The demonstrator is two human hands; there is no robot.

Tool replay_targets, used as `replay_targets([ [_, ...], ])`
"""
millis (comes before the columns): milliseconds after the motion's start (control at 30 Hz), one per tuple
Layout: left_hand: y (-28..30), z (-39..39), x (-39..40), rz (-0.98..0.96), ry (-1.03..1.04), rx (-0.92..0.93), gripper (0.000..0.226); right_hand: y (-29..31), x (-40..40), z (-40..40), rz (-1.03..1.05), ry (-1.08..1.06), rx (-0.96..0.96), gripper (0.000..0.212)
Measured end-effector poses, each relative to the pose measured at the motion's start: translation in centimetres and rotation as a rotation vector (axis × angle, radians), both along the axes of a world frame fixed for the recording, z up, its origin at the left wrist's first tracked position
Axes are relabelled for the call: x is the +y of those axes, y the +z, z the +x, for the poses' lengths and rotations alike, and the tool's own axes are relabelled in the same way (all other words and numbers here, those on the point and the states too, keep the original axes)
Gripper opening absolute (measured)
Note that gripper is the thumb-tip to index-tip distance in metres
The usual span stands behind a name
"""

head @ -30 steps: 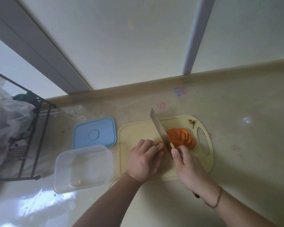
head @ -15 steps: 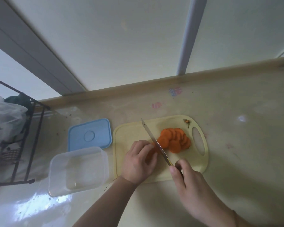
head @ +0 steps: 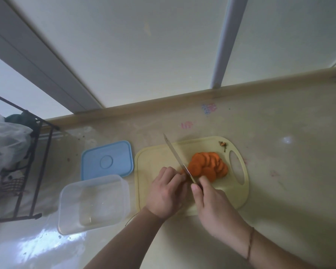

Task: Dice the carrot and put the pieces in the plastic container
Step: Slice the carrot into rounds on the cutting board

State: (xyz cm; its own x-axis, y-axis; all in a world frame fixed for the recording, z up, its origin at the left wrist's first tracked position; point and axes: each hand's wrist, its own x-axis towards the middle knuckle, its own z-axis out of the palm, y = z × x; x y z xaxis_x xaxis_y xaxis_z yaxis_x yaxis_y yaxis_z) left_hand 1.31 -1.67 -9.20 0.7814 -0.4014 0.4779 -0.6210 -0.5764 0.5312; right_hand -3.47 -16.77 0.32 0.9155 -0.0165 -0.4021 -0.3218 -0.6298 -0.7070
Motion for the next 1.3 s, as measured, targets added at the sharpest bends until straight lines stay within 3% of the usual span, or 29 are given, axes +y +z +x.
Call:
replay_targets([
  [433, 0.0, 0.4, 0.3, -0.020, 0.012, 0.034, 0.022, 0.8, -1.8, -3.9, 0.035, 0.020, 0.044, 0.027],
  [767, 0.1, -0.2, 0.3, -0.012, 0.040, 0.037, 0.015, -2.4, 0.4, 1.0, 0.014, -0.025, -0.028, 0.026],
  [900, 0.3, -0.4, 0.8, 0.028, 0.071, 0.047, 0.016, -2.0, -1.0, 0.8, 0.067, -0.101, 0.000, 0.029],
  [1067, 0.4, -0.8, 1.0, 0.032, 0.116, 0.087, 0.021, 0.0, -2.0, 0.2, 0.327, -0.221, 0.200, 0.032],
  [1300, 0.5, -0.9, 0.9, 0.012, 0.108, 0.083, 0.020, 1.6, -2.2, -1.8, 0.138, -0.028, -0.027, 0.026],
])
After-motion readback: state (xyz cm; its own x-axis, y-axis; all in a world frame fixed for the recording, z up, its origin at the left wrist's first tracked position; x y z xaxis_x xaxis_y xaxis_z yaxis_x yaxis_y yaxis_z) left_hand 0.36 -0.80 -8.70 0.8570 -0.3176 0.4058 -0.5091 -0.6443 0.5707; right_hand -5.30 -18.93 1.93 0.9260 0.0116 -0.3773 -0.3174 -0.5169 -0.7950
